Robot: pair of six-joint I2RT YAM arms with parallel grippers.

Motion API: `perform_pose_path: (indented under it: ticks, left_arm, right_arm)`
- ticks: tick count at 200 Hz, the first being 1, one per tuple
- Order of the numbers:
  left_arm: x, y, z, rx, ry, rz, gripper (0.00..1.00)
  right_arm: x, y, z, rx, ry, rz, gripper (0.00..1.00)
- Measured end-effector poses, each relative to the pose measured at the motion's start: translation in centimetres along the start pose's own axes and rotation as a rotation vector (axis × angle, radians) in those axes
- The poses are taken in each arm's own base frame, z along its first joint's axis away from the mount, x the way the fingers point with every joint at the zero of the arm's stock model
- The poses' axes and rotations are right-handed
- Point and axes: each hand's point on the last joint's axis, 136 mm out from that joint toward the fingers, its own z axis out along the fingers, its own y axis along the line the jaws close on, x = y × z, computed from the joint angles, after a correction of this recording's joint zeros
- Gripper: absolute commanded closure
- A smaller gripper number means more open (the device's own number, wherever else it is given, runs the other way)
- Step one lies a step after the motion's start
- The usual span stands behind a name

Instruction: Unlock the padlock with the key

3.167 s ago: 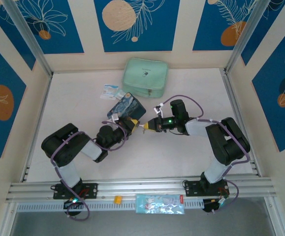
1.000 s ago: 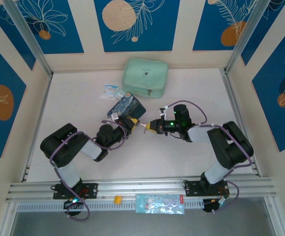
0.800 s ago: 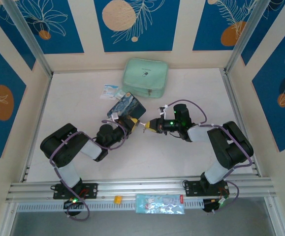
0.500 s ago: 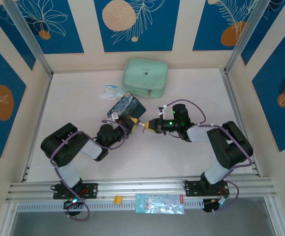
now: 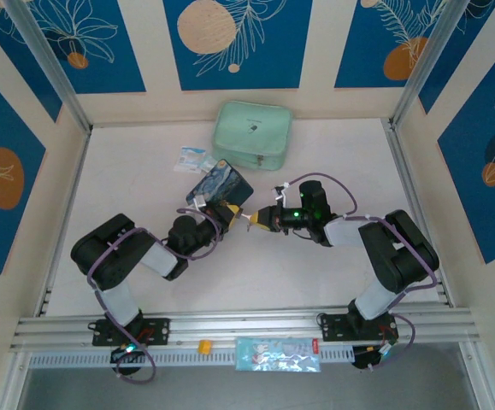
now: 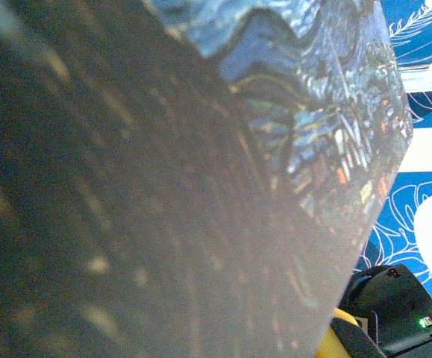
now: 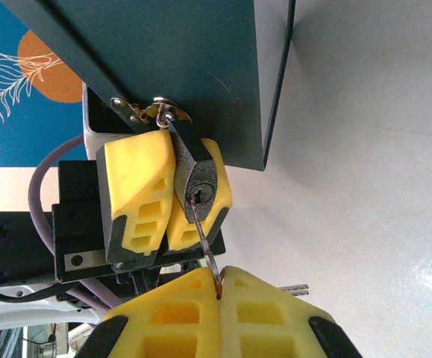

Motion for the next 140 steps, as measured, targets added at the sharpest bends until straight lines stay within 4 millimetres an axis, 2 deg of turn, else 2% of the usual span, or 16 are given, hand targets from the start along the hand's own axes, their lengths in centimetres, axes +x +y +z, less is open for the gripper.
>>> perform_pose_path:
  ticks: [140]
  left_arm:
    - [-0.7,-0.3,0.5,0.005,-0.042,0.001,1.0]
  right_arm:
    - [-1.1,0.0,0.7,-0.005,-0.001,-0.003,1.0]
